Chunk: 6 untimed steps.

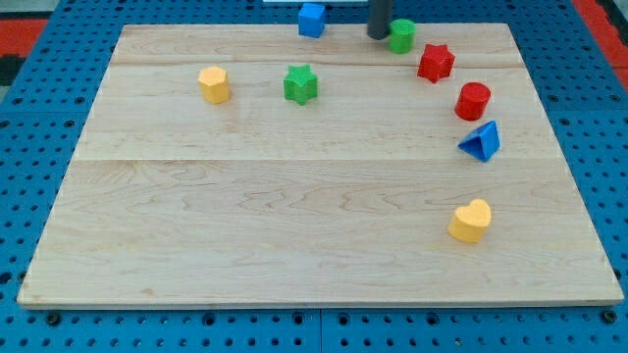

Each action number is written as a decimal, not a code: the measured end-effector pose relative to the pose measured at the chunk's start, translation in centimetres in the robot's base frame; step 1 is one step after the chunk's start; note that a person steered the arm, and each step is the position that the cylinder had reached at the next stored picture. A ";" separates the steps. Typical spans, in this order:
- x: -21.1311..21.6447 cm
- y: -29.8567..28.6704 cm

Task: Move the green circle to the top right side of the board

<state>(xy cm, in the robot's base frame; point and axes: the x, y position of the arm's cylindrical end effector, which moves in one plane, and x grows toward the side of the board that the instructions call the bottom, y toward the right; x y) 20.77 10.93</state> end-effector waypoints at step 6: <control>2.8 -3.1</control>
